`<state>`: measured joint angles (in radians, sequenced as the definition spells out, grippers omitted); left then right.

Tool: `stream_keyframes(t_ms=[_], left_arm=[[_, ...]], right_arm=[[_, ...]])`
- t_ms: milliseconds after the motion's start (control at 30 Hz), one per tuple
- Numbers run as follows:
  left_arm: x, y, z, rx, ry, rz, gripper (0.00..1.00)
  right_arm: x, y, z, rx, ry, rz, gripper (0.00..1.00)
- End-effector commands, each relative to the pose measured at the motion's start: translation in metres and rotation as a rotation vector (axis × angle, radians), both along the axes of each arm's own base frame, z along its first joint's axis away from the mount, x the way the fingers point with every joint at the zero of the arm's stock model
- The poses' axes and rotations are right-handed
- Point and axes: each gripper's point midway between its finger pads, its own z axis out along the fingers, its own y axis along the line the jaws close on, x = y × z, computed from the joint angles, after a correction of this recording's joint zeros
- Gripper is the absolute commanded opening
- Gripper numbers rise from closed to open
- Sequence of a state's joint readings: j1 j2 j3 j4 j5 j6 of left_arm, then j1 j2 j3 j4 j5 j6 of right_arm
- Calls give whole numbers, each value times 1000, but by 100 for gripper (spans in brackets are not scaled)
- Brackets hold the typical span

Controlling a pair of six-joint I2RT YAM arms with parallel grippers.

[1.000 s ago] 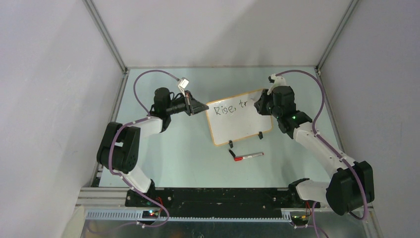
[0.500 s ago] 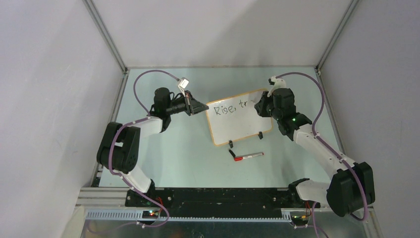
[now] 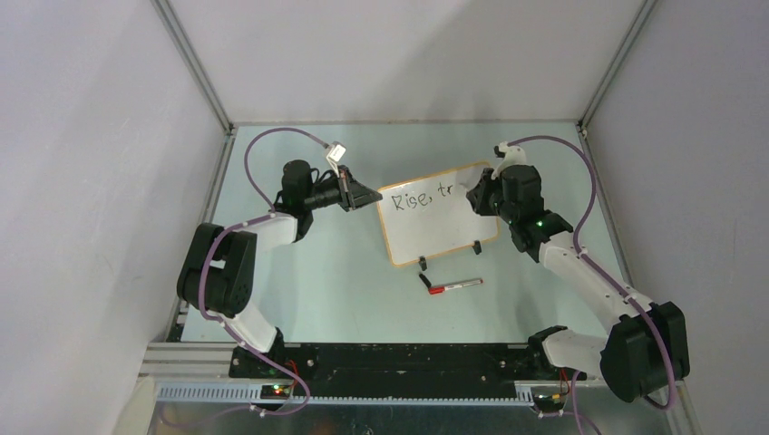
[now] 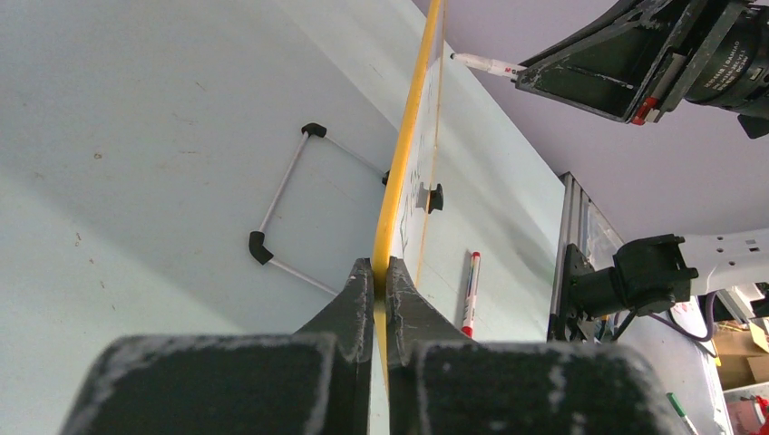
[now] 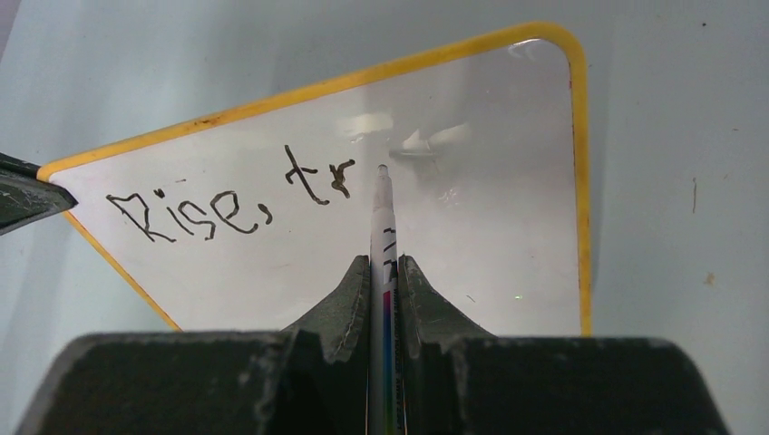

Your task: Write a sentence on the whiteboard

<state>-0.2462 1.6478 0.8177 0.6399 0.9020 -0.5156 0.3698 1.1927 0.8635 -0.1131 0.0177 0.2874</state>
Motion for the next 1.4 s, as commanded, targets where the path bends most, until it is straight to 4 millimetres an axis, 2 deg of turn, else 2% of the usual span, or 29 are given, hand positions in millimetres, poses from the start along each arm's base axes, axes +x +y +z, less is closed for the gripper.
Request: stream_keyframes(t_ms=[0, 400, 900, 1033, 1367], left_arm=[[5, 4, 22, 13, -90, 17, 2], [3, 3, 20, 8, -85, 17, 3], [5, 2, 17, 9, -78, 13, 2], [6, 2, 17, 9, -76, 13, 2], [6, 2, 16, 14, -75, 12, 2]], right_arm=[[5, 2, 15, 36, -57, -3, 0], [0, -2, 22, 52, -99, -20, 0], [0, 6, 17, 60, -85, 25, 0], [3, 11, 24, 78, -114, 45, 0], [5, 11, 20, 66, -97, 43, 0]])
